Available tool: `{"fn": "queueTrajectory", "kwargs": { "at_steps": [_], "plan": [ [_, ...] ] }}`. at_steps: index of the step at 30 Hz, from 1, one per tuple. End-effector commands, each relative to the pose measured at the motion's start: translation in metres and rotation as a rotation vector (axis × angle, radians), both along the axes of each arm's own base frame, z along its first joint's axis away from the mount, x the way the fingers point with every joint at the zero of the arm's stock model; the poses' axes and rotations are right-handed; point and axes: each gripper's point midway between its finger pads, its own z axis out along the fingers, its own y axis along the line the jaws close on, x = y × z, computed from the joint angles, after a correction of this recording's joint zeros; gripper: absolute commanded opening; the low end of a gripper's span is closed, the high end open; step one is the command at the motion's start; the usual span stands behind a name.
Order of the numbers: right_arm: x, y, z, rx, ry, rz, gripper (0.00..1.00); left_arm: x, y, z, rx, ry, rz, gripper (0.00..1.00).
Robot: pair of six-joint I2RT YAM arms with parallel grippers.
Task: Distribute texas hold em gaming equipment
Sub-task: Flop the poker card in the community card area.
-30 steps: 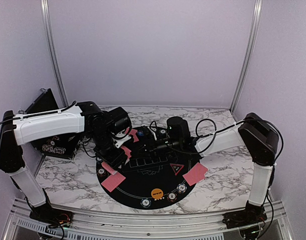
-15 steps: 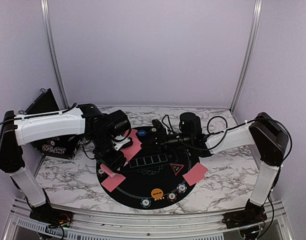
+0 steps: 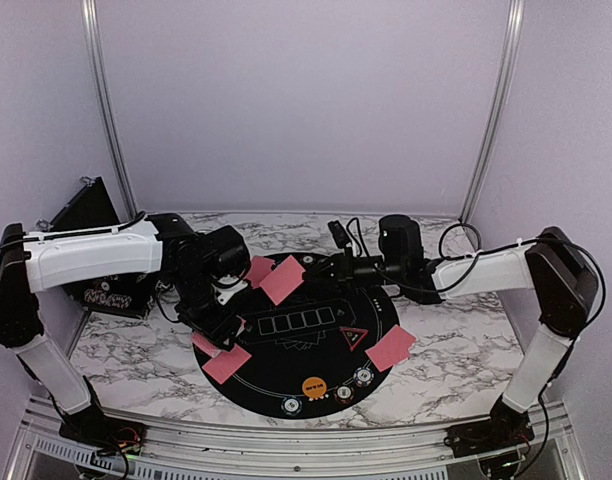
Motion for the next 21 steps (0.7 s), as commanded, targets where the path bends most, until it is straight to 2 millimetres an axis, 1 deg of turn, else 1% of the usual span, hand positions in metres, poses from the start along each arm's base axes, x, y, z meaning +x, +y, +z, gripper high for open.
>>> {"fn": "queueTrajectory", "kwargs": {
  "at_steps": [1, 3, 5, 8, 10, 12, 13, 19, 20, 21],
  "plan": [
    [0.025, -0.019, -0.007, -0.151, -0.246, -0.116, 0.00, 0.003, 0.010, 0.008, -0.026, -0.018, 0.047, 0.58],
    [0.034, -0.025, -0.010, -0.203, -0.339, -0.152, 0.00, 0.002, 0.016, 0.006, -0.021, -0.014, 0.061, 0.58],
    [0.042, -0.030, -0.007, -0.256, -0.469, -0.196, 0.00, 0.003, 0.020, 0.005, -0.021, -0.013, 0.073, 0.58],
    [0.048, -0.031, -0.006, -0.360, -0.669, -0.229, 0.00, 0.003, 0.024, 0.003, -0.018, -0.011, 0.084, 0.58],
    [0.047, -0.025, -0.008, -0.463, -0.857, -0.223, 0.00, 0.004, 0.026, 0.002, -0.017, -0.010, 0.089, 0.58],
    [0.043, -0.013, -0.013, -0.556, -1.004, -0.191, 0.00, 0.004, 0.029, 0.001, -0.013, -0.007, 0.093, 0.58],
    [0.041, -0.008, -0.016, -0.590, -1.051, -0.178, 0.00, 0.005, 0.030, 0.001, -0.013, -0.008, 0.095, 0.58],
    [0.037, 0.014, -0.046, -0.682, -1.151, -0.098, 0.00, 0.006, 0.035, 0.000, -0.012, -0.007, 0.109, 0.58],
    [0.036, 0.017, -0.050, -0.706, -1.172, -0.094, 0.00, 0.006, 0.036, 0.001, -0.013, -0.008, 0.110, 0.58],
    [0.029, 0.024, -0.054, -0.717, -1.196, -0.075, 0.00, 0.006, 0.036, 0.001, -0.014, -0.009, 0.111, 0.58]
  ]
}}
